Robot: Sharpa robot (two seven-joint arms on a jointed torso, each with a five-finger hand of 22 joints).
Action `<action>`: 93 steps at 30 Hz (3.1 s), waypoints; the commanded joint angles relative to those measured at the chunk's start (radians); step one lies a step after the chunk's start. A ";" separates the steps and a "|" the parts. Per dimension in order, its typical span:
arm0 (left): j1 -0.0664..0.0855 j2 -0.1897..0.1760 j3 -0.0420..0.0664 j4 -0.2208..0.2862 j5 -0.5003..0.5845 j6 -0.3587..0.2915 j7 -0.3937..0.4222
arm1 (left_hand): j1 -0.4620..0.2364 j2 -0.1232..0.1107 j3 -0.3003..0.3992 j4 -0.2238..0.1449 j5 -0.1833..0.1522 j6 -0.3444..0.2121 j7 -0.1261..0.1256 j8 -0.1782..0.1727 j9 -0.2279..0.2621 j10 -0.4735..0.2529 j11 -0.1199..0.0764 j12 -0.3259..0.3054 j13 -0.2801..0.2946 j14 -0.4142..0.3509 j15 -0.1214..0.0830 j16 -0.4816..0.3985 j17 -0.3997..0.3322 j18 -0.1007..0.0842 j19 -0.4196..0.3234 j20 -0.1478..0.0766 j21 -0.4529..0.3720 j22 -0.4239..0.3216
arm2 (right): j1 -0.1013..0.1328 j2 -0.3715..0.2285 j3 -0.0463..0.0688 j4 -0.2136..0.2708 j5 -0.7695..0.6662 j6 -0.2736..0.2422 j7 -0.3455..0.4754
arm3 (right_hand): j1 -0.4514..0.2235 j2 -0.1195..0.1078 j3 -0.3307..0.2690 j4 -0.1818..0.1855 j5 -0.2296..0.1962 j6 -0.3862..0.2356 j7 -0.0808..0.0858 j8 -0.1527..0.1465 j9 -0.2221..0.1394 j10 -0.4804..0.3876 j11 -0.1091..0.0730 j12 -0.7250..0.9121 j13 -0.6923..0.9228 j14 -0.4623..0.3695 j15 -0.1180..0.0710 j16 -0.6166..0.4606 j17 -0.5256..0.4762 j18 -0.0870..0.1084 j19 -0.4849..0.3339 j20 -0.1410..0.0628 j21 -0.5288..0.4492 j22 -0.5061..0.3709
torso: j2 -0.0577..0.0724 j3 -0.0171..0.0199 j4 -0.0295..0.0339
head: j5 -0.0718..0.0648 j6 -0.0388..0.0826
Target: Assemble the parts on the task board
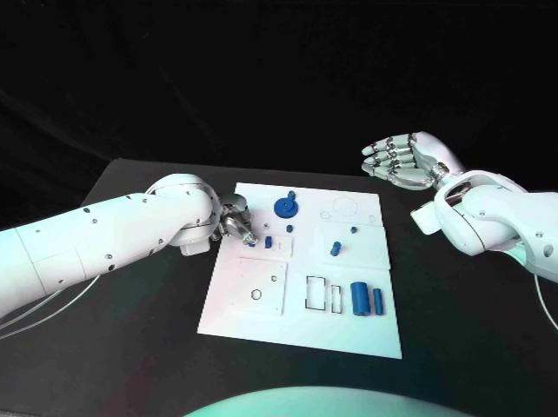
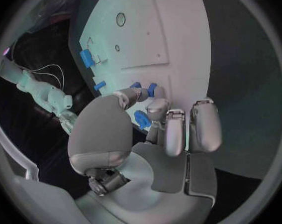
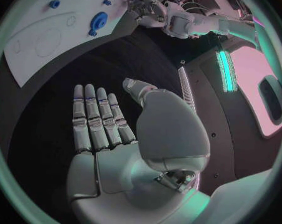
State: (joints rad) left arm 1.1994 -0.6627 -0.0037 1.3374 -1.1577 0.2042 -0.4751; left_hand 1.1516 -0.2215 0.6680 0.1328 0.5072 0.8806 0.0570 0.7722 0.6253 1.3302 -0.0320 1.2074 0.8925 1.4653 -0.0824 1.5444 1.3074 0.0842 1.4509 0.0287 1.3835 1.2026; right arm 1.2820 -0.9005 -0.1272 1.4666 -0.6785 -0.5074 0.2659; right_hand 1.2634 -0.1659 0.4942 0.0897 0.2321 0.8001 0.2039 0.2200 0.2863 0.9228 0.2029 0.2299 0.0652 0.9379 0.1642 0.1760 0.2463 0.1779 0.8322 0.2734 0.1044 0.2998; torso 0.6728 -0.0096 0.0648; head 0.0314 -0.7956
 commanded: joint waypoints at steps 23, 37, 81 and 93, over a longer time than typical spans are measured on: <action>-0.007 -0.004 0.000 -0.011 0.031 -0.043 -0.006 | -0.123 -0.013 -0.175 0.107 -0.022 0.015 -0.021 -0.033 0.005 -0.008 -0.005 -0.025 -0.008 0.087 -0.013 0.001 0.186 -0.010 -0.001 -0.016 -0.007 -0.008 | -0.002 -0.001 0.000 0.000 0.003 -0.001 0.006 | -0.017 0.003 -0.010 -0.006 0.006 0.001 0.064 -0.013 -0.006 0.002 0.005 -0.016 -0.002 0.004 0.004 -0.018 -0.013 0.002 0.004 0.005 -0.020 -0.017 | 0.000 -0.0007 0.0000 | -0.007 0.008; -0.007 -0.014 0.016 -0.002 0.028 -0.059 -0.007 | -0.111 -0.012 -0.210 0.146 -0.038 0.019 -0.020 -0.039 0.006 -0.008 -0.004 -0.024 -0.004 0.087 -0.013 0.001 0.187 -0.010 0.001 -0.016 -0.007 -0.005 | -0.004 -0.002 0.000 -0.001 0.003 -0.002 0.006 | -0.018 0.003 -0.012 -0.007 0.006 0.001 0.065 -0.014 -0.007 0.001 0.006 -0.018 -0.002 0.004 0.005 -0.021 -0.016 0.002 0.002 0.005 -0.024 -0.021 | -0.002 -0.0004 0.0007 | -0.007 0.009; -0.049 0.096 -0.016 -0.072 -0.313 -0.404 0.478 | 0.241 -0.063 -0.130 -0.047 -0.134 -0.130 0.106 -0.315 -0.247 -0.490 0.141 -0.709 -0.669 -0.125 0.108 -0.239 -0.379 0.084 -0.235 0.081 -0.385 -0.544 | -0.007 0.001 0.000 -0.002 0.004 0.001 0.007 | -0.021 0.003 -0.015 -0.006 0.004 0.000 0.066 -0.016 -0.008 0.000 0.006 -0.020 -0.002 0.004 0.006 -0.024 -0.018 0.002 0.000 0.006 -0.028 -0.026 | 0.004 -0.0011 -0.0030 | -0.020 0.027; -0.051 0.138 -0.017 -0.104 -0.374 -0.323 0.417 | 0.230 -0.062 -0.138 -0.050 -0.151 -0.113 0.104 -0.319 -0.260 -0.481 0.141 -0.721 -0.689 -0.117 0.109 -0.227 -0.378 0.082 -0.225 0.084 -0.368 -0.525 | -0.007 0.003 0.000 -0.001 0.004 0.000 0.008 | -0.021 0.003 -0.015 -0.006 0.004 0.000 0.066 -0.016 -0.008 0.000 0.006 -0.020 -0.002 0.004 0.006 -0.024 -0.018 0.002 0.000 0.006 -0.028 -0.026 | 0.001 0.0004 -0.0026 | -0.021 0.024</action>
State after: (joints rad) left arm 1.1491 -0.5288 -0.0206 1.2359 -1.4908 -0.1737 -0.0307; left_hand 1.3923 -0.2840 0.5339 0.0852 0.3595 0.7602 0.1607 0.4576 0.3662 0.8433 0.1073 0.4908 0.2044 1.3403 0.0251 1.3112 0.9322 0.1706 1.2169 0.1128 1.0118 0.6781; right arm 1.2749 -0.8988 -0.1272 1.4644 -0.6727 -0.5114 0.2653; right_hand 1.2501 -0.1605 0.4830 0.0843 0.2321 0.8001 0.2039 0.2083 0.2791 0.9228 0.2029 0.2131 0.0648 0.9379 0.1642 0.1586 0.2295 0.1778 0.8357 0.2771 0.0831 0.2752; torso 0.6749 -0.0095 0.0626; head 0.0099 -0.7716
